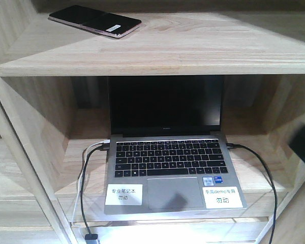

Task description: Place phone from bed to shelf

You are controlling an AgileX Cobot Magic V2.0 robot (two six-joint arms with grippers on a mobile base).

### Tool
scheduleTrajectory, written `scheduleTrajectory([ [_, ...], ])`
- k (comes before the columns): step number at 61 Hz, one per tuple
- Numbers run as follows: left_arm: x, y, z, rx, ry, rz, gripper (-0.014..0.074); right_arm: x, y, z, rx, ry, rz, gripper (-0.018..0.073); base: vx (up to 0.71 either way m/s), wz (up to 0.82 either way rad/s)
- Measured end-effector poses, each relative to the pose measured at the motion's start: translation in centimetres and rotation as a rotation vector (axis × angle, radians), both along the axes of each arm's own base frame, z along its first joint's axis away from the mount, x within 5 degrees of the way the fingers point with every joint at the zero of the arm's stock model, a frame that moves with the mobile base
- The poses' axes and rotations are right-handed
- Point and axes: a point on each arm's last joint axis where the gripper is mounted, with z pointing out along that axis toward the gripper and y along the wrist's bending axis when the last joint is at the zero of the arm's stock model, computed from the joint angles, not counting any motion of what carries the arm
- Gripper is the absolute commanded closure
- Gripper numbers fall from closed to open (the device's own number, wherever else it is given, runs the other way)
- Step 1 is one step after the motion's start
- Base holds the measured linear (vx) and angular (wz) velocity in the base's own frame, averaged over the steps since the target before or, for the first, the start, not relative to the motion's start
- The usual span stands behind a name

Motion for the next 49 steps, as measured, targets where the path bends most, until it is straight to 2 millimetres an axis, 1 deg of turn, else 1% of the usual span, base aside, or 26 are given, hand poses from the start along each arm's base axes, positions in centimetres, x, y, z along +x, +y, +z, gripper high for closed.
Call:
scheduleTrajectory([
  [7, 0.0, 0.0, 0.0, 0.0, 0.0, 0.0, 0.0595, -1.4, -0.5, -0.5, 0.017, -0.043, 0.0, 0.0569, 0.0, 0.0],
  [13, 0.0, 0.0, 0.0, 0.0, 0.0, 0.0, 0.0595, -2.0, -0.8, -0.5, 0.027, -0.069, 0.001, 0.0569, 0.0, 0.0],
  [49, 0.0, 0.0, 0.0, 0.0, 0.0, 0.0, 0.0595, -2.1, -0.8, -0.5, 0.03, -0.072, 0.001, 0.0569, 0.0, 0.0],
])
